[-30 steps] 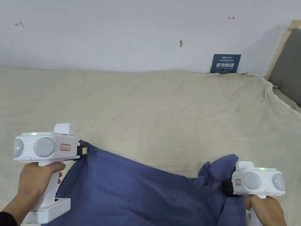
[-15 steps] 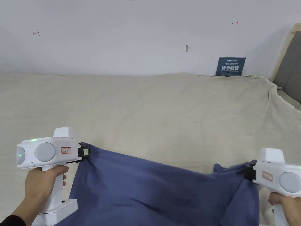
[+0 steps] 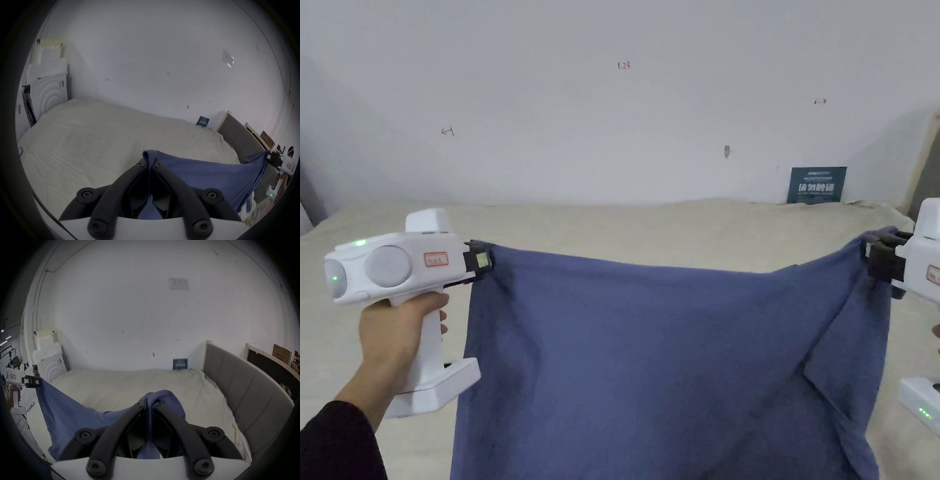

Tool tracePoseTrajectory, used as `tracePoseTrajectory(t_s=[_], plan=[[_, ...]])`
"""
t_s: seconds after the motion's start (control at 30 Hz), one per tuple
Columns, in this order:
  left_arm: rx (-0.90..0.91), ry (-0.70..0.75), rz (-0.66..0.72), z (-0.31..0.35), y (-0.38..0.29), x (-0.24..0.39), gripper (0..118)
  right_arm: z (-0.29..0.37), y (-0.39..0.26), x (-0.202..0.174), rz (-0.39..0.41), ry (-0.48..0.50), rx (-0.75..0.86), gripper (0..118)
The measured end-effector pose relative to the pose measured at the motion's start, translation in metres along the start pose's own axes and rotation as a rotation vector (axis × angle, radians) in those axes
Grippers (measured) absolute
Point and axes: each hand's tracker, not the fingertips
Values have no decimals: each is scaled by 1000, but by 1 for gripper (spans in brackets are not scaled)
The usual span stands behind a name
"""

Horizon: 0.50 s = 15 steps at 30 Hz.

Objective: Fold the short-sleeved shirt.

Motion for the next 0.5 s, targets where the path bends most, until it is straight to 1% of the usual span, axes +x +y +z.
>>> tracePoseTrajectory(t_s=[0.23, 0.4, 0.5], plan=[[147, 34, -30, 43, 72, 6, 2, 5, 75, -20, 18, 30, 142, 2], [243, 75, -79, 57, 123, 15, 2, -2, 133, -33, 45, 16, 261, 2], [285, 81, -79, 60, 153, 18, 2, -7, 166, -38, 63, 8, 315, 2]])
